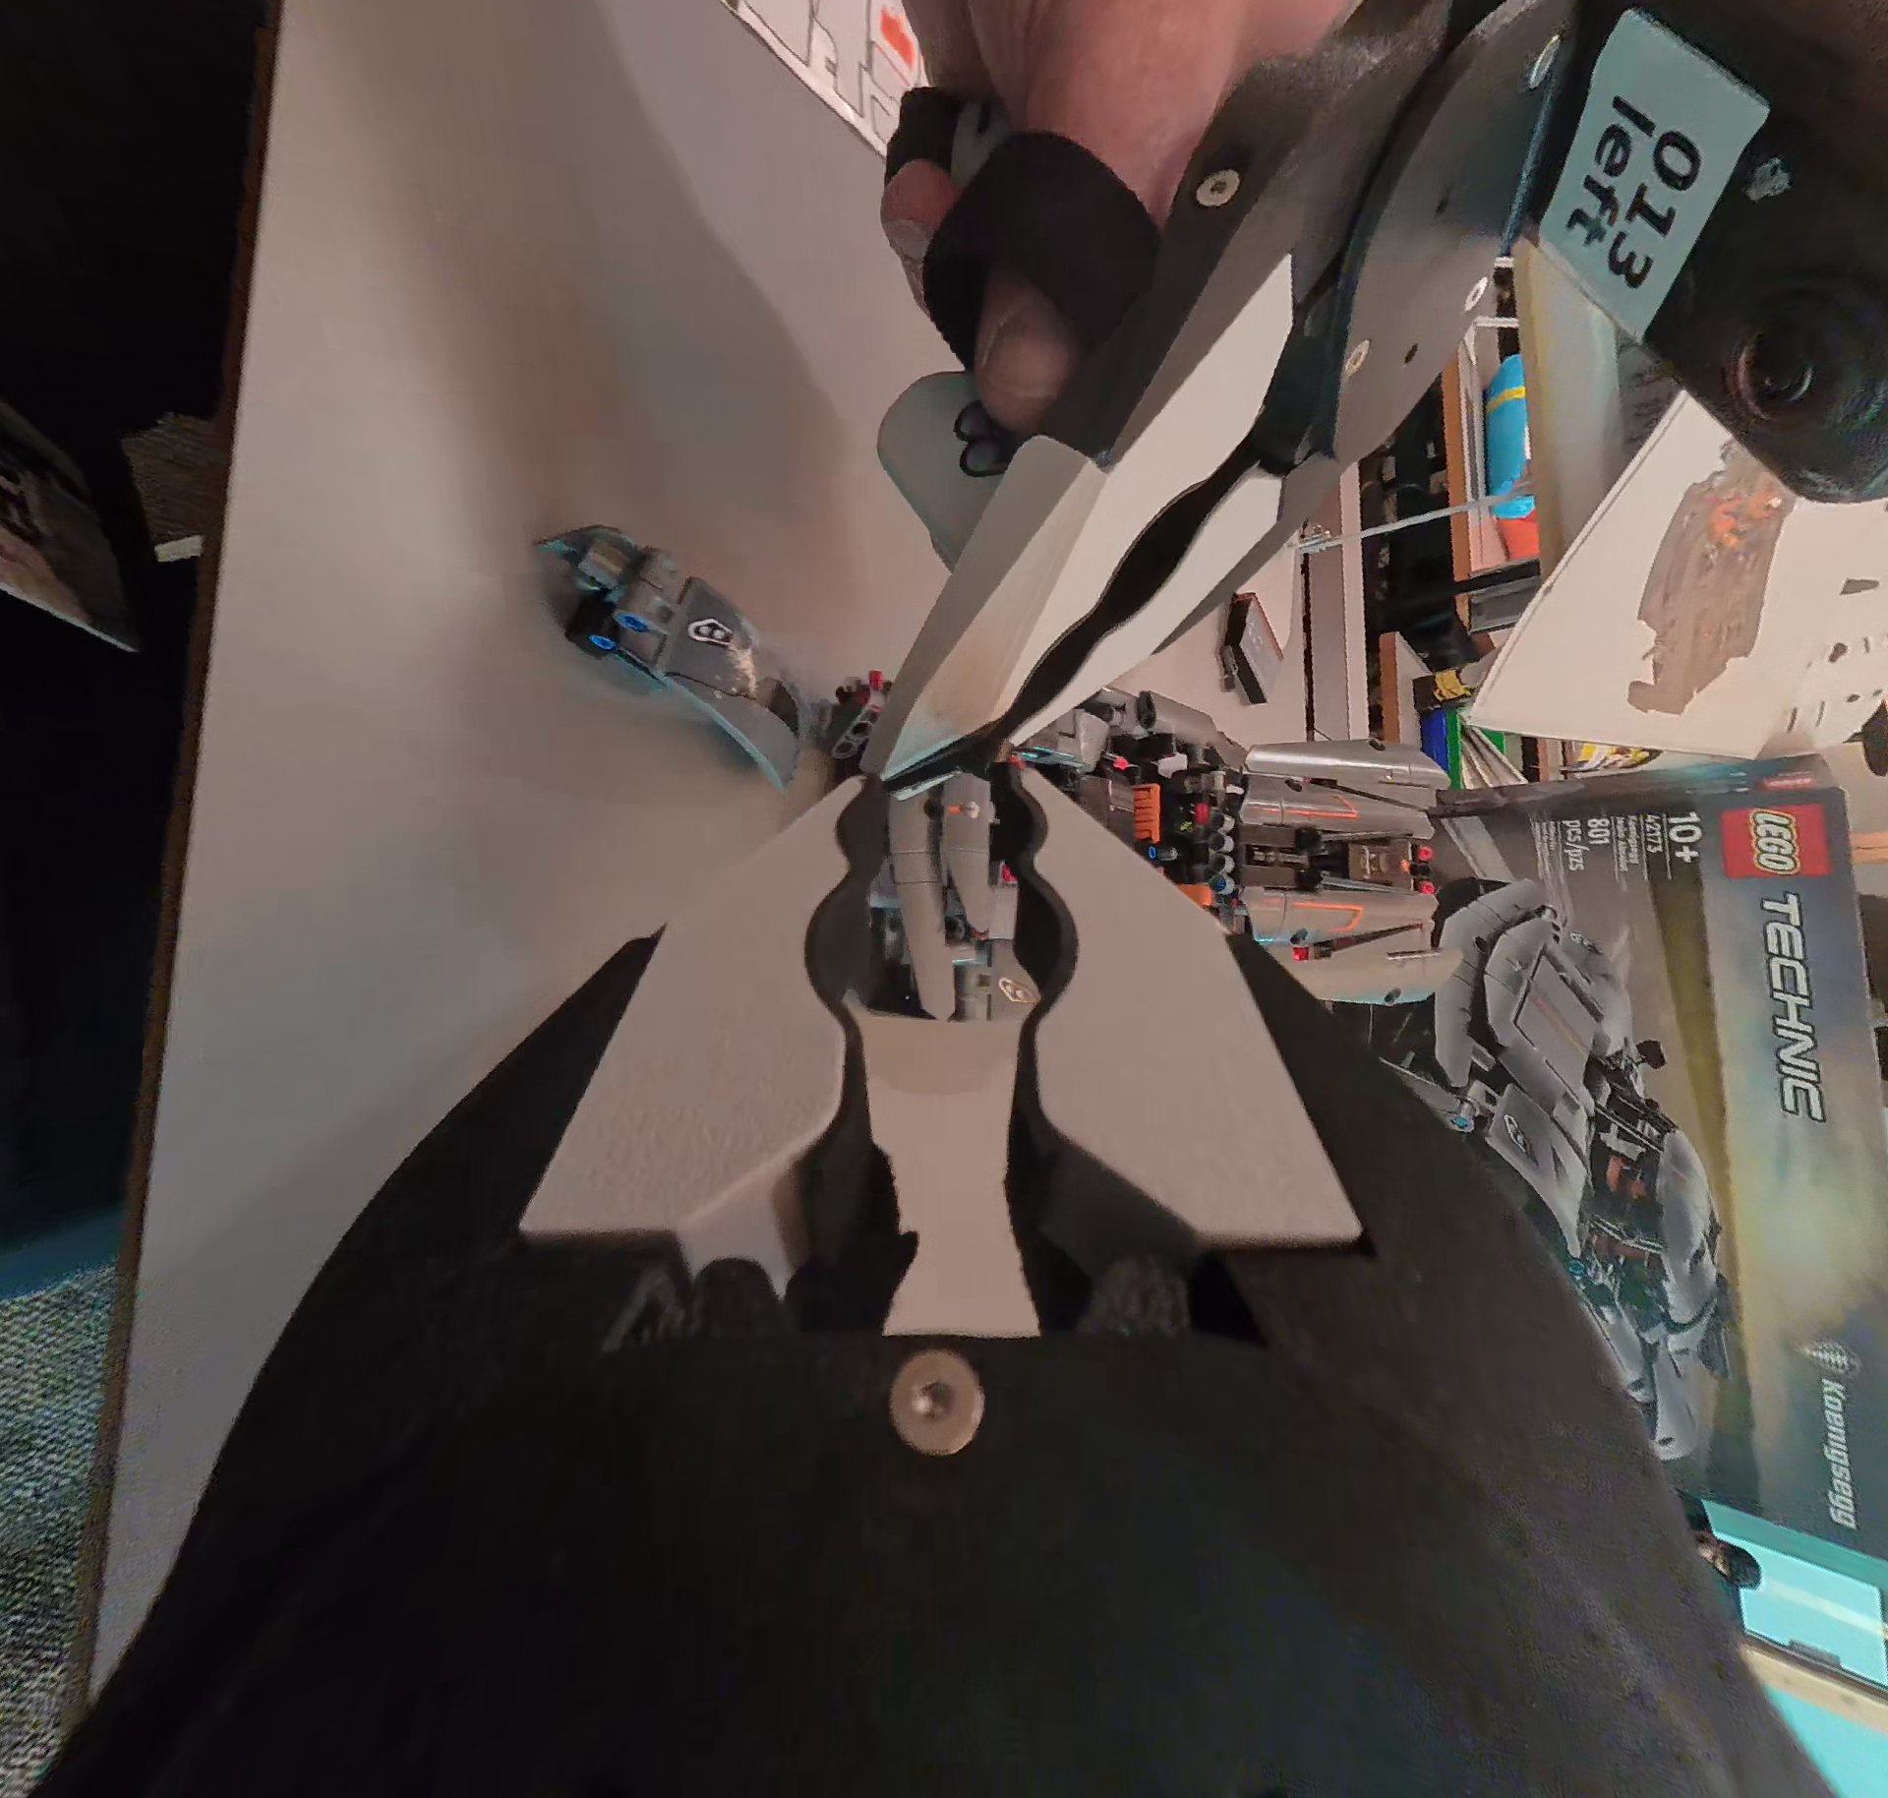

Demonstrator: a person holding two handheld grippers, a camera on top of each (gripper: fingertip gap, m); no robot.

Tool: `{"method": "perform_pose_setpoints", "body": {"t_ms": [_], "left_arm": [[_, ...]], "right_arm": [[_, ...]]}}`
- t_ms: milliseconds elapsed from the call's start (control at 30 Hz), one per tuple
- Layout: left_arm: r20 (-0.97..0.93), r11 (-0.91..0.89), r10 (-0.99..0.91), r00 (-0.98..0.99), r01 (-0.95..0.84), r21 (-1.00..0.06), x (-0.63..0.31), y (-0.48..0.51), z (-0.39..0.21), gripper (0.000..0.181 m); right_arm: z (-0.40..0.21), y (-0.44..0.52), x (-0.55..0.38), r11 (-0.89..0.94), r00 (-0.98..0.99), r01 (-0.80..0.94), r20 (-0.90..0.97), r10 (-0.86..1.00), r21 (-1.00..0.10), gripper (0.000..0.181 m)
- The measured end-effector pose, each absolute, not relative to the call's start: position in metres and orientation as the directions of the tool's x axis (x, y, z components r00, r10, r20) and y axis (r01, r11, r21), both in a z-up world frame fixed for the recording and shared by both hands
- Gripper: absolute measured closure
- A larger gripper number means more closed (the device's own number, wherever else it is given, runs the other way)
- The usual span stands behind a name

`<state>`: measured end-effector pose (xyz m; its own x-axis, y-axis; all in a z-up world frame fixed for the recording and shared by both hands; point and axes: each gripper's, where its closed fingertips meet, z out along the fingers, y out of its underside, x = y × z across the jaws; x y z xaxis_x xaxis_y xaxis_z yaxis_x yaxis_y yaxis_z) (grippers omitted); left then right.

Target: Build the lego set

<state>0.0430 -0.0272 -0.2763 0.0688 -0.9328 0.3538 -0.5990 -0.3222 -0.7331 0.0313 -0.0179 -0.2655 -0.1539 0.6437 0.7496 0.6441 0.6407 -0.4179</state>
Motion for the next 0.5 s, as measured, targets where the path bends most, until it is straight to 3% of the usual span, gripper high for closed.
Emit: {"method": "perform_pose_setpoints", "body": {"t_ms": [500], "left_arm": [[0.352, -0.315, -0.935, 0.036, -0.534, -0.784, 0.041, -0.007, -0.267, 0.177]], "right_arm": [[-0.257, 0.002, 0.029, 0.639, -0.126, 0.639, 0.761, 0.636, -0.428, 0.160]]}}
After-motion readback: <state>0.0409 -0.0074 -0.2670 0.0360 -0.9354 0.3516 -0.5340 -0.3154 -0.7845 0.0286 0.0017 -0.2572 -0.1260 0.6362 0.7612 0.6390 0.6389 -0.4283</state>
